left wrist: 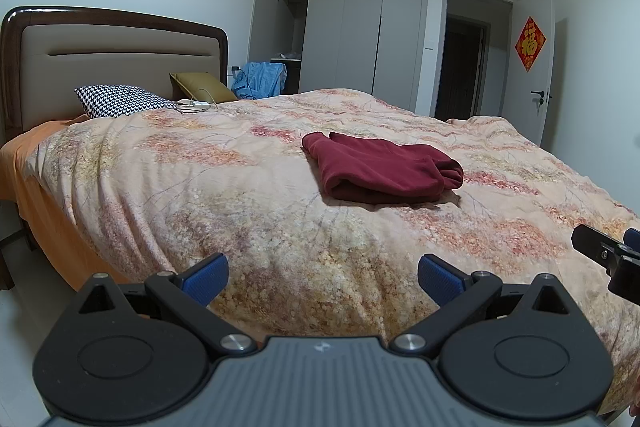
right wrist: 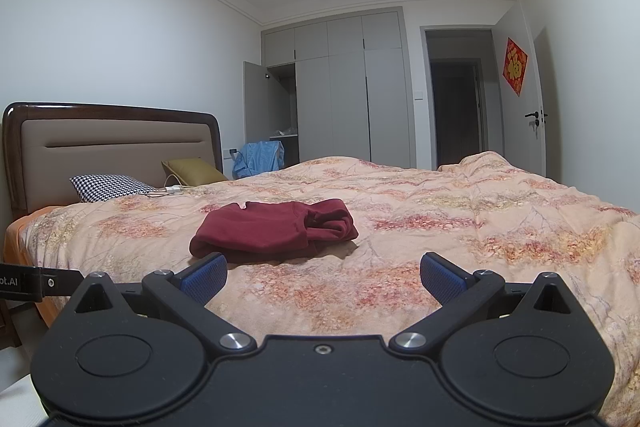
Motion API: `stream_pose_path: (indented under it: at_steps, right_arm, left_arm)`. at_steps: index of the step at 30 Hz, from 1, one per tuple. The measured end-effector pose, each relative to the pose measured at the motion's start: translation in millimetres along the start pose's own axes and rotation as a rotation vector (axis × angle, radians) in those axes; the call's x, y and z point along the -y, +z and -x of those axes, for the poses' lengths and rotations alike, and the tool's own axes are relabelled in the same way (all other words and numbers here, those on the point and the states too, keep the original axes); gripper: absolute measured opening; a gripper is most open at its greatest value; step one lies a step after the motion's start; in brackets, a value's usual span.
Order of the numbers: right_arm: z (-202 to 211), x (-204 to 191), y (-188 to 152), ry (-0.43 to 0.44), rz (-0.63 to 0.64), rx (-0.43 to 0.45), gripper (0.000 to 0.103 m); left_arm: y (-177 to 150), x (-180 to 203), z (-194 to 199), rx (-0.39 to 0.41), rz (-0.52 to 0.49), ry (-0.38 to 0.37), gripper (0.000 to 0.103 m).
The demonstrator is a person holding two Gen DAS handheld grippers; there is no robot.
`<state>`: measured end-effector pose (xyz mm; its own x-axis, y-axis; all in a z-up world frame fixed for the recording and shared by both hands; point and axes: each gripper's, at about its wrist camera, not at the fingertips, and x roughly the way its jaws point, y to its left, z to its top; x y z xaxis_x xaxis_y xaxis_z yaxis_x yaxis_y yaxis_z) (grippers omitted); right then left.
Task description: Fold small clothes
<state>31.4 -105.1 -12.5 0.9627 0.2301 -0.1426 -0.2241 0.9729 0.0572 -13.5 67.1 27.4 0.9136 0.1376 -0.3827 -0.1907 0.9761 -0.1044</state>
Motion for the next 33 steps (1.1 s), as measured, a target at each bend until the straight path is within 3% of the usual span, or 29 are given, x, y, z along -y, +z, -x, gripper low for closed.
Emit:
stream_pose_path:
  at_steps: [14, 20, 33]
  right_arm:
    - [0.1, -0.4, 0.0, 0.0, -0.001, -0.001, 0.102]
    - [0.0, -0.1, 0.1, 0.0, -0.002, 0.0, 0.102]
    - [0.1, 0.6, 0.3, 0.0, -0.002, -0.001, 0.102]
  left_arm:
    - [-0.7, 0.0, 1.0, 0.005, 0.004, -0.015, 0.103]
    - [1.1, 7.8, 2.7, 0.016, -0.028, 0.062, 0.103]
    - [3.9, 4.8, 5.0, 0.027, -0.027, 0.04, 0.103]
